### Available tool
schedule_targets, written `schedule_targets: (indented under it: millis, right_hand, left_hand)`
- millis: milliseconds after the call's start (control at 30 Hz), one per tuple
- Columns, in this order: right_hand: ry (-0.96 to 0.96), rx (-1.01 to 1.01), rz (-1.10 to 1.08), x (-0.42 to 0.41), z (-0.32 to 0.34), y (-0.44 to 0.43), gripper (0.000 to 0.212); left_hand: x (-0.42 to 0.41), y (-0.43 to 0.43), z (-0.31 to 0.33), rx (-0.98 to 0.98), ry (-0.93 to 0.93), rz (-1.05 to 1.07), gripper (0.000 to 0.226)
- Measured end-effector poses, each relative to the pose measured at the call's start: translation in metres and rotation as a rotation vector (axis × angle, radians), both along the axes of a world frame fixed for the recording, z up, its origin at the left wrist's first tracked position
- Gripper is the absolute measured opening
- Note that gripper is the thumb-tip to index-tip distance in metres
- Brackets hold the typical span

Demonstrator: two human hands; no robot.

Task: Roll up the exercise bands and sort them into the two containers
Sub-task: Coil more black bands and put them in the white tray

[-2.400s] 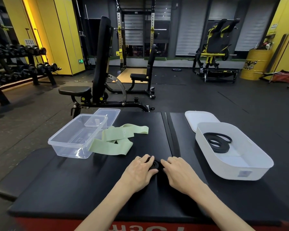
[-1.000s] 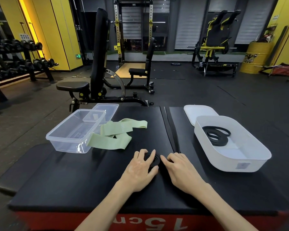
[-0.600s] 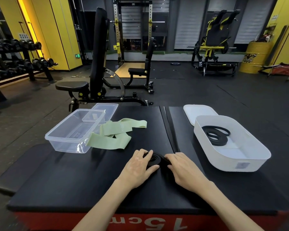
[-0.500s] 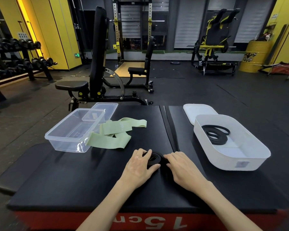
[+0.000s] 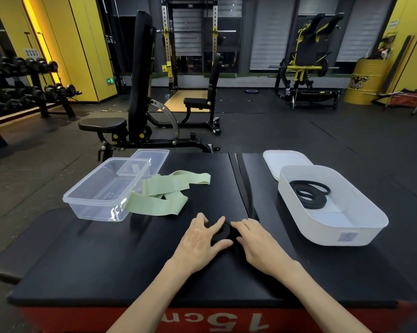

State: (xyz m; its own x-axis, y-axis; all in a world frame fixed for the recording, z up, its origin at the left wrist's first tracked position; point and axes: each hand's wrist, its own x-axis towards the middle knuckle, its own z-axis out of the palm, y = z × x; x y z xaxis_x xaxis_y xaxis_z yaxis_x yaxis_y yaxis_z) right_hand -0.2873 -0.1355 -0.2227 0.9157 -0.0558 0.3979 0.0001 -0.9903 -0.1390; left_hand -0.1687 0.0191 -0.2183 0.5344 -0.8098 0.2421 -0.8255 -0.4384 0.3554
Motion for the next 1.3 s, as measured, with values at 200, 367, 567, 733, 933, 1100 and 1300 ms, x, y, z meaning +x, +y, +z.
schedule_targets:
  millis: [200, 367, 567, 733, 933, 1100, 1300]
  right_hand:
    - [0.012, 0.007, 0.014, -0.001, 0.001, -0.004, 0.039]
    - [0.011, 0.0, -0.012, -0.008, 0.003, -0.012, 0.041]
    - [0.047, -0.101, -0.032, -0.001, 0.004, -0.012, 0.052]
    - [0.015, -0.138, -0.022, 0.007, 0.0, -0.001, 0.061]
    - [0.004, -0.046, -0.038, 0.005, 0.0, -0.004, 0.049]
    - [-0.001, -0.04, -0.053, 0.008, 0.002, -0.005, 0.047]
    - [0.054, -0.024, -0.024, 0.0, 0.005, -0.014, 0.052]
  left_hand:
    - [0.015, 0.005, 0.011, 0.177, -0.009, -0.222, 0.064]
    - [0.018, 0.005, 0.013, 0.161, -0.032, -0.234, 0.063]
    - [0.007, 0.005, 0.007, 0.052, -0.011, -0.104, 0.066]
    - [-0.008, 0.0, 0.004, -0.028, 0.005, 0.071, 0.068]
    - [0.002, -0.001, 0.008, -0.003, 0.112, 0.022, 0.068]
    - [0.01, 0.0, 0.017, 0.185, 0.083, -0.147, 0.073]
    - [0.016, 0.006, 0.023, 0.303, 0.055, -0.274, 0.068]
